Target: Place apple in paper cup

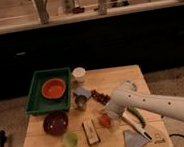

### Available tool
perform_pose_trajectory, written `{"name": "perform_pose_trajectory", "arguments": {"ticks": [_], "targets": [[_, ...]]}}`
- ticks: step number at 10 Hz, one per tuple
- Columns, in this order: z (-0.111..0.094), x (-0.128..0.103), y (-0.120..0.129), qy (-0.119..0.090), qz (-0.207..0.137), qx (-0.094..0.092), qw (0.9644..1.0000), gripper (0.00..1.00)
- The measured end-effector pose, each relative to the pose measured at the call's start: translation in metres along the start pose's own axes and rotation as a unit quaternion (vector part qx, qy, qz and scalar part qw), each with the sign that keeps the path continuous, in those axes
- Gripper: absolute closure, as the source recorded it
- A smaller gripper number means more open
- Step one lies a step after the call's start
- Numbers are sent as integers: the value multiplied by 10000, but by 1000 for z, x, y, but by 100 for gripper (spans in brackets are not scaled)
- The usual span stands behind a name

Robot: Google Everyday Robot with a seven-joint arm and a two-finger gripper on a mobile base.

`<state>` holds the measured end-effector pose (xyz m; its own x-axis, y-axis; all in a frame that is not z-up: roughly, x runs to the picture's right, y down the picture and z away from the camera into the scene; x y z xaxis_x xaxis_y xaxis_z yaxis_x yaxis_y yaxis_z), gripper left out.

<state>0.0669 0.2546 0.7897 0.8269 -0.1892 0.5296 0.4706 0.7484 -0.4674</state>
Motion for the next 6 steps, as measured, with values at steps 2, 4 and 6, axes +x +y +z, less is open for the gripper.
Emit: {"name": "perform_pose_trajectory", "arguments": {"ticks": [2,4,6], "targets": [[3,3,-1,-70,-18,12,10000,64],[1,4,-1,-80,-48,29,10000,82],[-19,1,-4,-63,-115,107,9999,99]]}}
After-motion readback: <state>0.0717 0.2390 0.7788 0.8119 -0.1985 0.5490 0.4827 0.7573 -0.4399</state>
